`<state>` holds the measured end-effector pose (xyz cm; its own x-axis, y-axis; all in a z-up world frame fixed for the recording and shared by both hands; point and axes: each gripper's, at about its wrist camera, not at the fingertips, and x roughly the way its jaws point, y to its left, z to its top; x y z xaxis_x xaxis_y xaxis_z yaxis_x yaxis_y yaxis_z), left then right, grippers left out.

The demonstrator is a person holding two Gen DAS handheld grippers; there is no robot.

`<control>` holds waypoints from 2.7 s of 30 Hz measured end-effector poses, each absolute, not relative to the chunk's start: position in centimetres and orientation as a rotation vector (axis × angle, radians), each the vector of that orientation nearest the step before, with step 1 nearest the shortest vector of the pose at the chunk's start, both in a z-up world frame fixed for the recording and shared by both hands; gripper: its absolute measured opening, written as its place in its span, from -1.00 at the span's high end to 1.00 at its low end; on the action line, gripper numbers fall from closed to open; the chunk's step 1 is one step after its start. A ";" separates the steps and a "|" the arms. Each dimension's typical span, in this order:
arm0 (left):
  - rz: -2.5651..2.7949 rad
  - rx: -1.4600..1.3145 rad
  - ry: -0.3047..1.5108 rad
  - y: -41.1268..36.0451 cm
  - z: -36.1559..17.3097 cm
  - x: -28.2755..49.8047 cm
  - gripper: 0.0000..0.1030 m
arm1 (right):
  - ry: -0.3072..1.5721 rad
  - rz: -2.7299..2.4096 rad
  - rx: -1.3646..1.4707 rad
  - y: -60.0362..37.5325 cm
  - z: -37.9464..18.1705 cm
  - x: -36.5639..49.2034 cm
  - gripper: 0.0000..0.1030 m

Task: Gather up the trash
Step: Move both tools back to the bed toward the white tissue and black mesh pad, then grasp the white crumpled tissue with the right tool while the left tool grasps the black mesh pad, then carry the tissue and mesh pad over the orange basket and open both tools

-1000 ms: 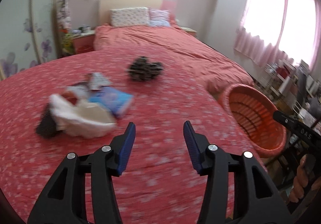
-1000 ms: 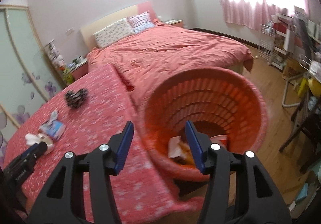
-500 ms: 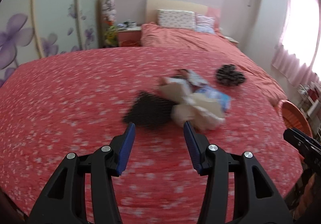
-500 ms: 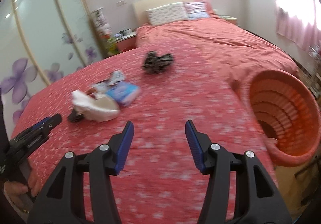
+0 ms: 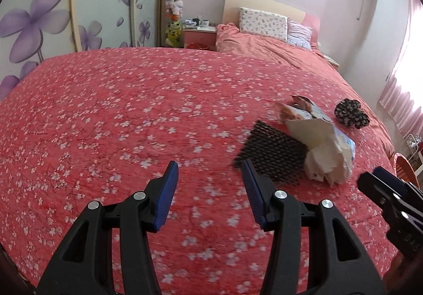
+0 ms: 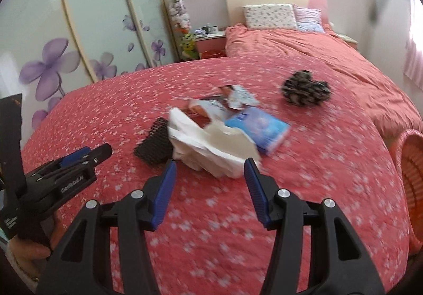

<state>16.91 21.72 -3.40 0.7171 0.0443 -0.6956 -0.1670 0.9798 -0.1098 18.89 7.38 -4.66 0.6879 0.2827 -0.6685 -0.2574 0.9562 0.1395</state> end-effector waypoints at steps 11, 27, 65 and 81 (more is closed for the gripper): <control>0.125 -0.204 0.783 24.1 -4.2 17.1 0.02 | 0.785 0.301 -0.092 9.9 -6.6 21.9 0.12; 0.090 -0.203 0.789 23.2 -4.3 17.5 0.02 | 0.762 0.287 -0.101 8.2 -5.9 20.6 0.24; 0.067 -0.007 0.867 13.6 -5.9 23.8 0.71 | 0.647 0.034 0.159 -7.9 -3.0 15.5 0.86; -0.155 -0.029 0.738 6.7 -1.0 19.7 0.81 | 0.585 -0.102 0.235 -15.7 -2.1 11.4 0.86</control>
